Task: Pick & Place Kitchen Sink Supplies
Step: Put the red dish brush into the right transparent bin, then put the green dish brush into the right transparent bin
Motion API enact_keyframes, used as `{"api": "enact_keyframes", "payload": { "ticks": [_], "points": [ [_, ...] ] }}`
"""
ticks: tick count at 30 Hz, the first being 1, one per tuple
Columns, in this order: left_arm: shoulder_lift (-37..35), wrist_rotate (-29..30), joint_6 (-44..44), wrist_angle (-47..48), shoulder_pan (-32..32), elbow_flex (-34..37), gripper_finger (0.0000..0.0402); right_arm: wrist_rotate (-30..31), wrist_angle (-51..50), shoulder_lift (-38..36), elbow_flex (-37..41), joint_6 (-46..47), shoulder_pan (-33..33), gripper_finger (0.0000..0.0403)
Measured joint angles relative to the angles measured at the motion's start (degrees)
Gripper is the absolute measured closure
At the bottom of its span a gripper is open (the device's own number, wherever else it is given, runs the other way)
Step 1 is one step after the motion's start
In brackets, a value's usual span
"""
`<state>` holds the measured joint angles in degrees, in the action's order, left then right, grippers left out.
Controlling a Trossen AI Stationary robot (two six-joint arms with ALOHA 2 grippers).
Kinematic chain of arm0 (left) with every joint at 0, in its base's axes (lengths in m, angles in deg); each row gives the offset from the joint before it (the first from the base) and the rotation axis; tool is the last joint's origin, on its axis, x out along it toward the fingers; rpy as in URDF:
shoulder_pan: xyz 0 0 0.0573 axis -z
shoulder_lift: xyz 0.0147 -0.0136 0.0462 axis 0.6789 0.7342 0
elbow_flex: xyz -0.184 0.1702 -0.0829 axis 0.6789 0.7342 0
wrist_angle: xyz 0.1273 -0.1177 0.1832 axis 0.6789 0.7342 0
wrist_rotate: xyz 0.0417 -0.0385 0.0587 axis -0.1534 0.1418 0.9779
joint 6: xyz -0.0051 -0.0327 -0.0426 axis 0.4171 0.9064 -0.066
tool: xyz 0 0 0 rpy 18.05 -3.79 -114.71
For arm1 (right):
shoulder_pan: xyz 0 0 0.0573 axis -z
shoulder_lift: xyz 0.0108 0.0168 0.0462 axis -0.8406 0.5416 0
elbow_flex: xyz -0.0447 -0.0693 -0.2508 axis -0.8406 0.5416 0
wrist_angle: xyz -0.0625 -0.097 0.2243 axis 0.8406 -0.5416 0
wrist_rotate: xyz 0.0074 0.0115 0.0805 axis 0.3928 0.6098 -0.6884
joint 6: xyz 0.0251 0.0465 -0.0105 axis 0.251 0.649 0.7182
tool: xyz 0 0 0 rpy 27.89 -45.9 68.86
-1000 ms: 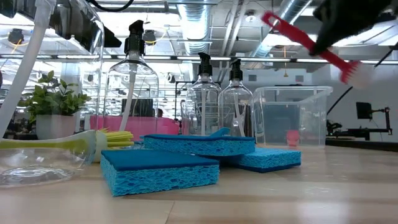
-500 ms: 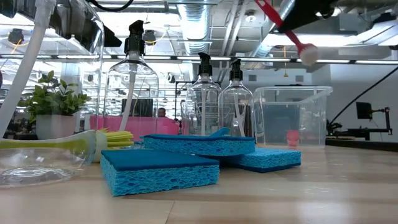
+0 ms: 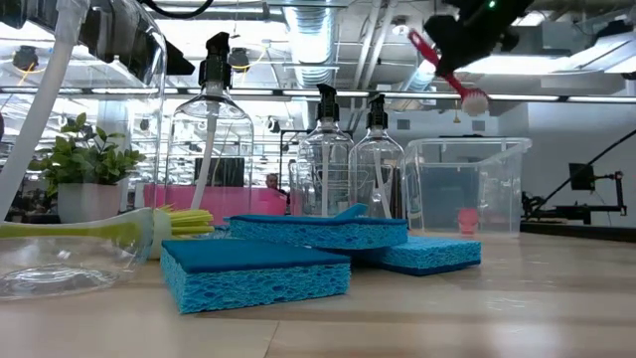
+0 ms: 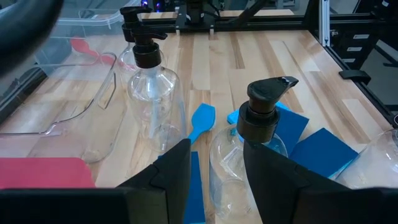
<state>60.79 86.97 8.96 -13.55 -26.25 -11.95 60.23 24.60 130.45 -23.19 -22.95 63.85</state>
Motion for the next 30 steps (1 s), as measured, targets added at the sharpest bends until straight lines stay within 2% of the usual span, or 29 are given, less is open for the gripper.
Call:
{"api": "enact_keyframes", "payload": {
  "ticks": [3,8,13,26,30],
  "points": [
    [0.0,0.0,0.0,0.0,0.0,0.0,0.0253,-5.3,-0.9,1.0,0.1,0.0,5.6,0.0359],
    [0.0,0.0,0.0,0.0,0.0,0.0,0.0253,-11.7,-0.9,3.4,0.1,0.2,12.6,0.0389],
    [0.0,0.0,0.0,0.0,0.0,0.0,0.0253,-14.5,-0.7,5.8,0.0,0.2,16.0,0.0396],
    [0.0,0.0,0.0,0.0,0.0,0.0,0.0253,-14.2,-0.7,6.2,0.0,-2.6,13.9,0.0363],
    [0.0,0.0,0.0,0.0,0.0,0.0,0.0253,-10.9,-0.6,5.2,0.0,-3.3,11.1,0.0366]
  ]
}}
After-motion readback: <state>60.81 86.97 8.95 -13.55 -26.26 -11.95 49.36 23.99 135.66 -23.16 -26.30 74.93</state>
